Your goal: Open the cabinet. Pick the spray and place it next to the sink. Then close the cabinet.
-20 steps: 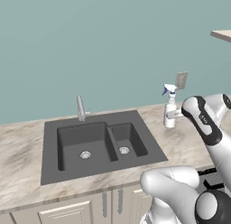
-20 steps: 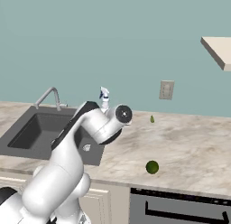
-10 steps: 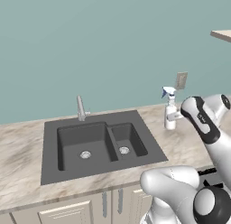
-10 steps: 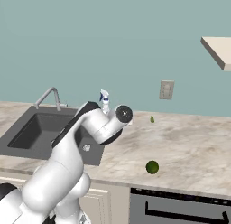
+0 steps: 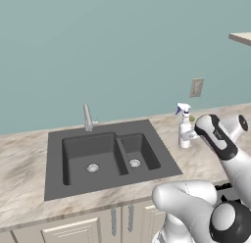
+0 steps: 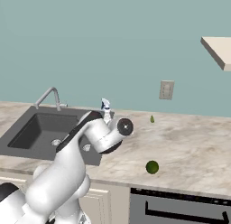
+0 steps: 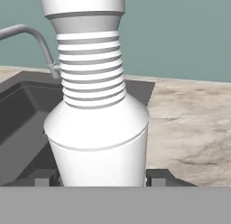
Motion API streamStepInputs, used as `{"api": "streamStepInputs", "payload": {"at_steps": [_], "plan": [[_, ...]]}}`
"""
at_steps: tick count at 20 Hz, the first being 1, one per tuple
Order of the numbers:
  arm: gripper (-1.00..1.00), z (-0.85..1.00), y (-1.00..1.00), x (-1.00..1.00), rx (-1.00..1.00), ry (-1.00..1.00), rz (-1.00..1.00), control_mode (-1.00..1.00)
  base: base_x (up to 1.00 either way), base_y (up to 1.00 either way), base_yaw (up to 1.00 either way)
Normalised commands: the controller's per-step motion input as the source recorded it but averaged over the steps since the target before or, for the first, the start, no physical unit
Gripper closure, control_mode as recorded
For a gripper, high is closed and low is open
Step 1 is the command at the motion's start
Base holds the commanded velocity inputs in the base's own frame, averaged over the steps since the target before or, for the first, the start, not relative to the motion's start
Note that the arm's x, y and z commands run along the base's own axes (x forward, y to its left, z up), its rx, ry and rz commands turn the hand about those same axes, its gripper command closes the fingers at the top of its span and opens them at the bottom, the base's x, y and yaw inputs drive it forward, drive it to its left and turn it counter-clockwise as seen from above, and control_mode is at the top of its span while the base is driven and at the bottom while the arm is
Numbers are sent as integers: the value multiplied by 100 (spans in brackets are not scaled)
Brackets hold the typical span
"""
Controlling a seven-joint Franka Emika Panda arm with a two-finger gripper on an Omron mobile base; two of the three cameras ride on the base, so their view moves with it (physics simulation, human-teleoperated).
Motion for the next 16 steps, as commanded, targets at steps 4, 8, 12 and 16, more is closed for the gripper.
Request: {"api": "streamStepInputs", "payload": {"at_steps": [4, 8, 12, 16], "plan": [[100, -27, -9, 0, -3, -2, 0, -100, 0, 0, 0], [100, -12, -7, 0, -6, 0, 0, -100, 0, 0, 0], [100, -6, -3, 5, -5, 0, 0, -100, 0, 0, 0], [100, -4, -1, 29, -1, 0, 0, -100, 0, 0, 0]]}}
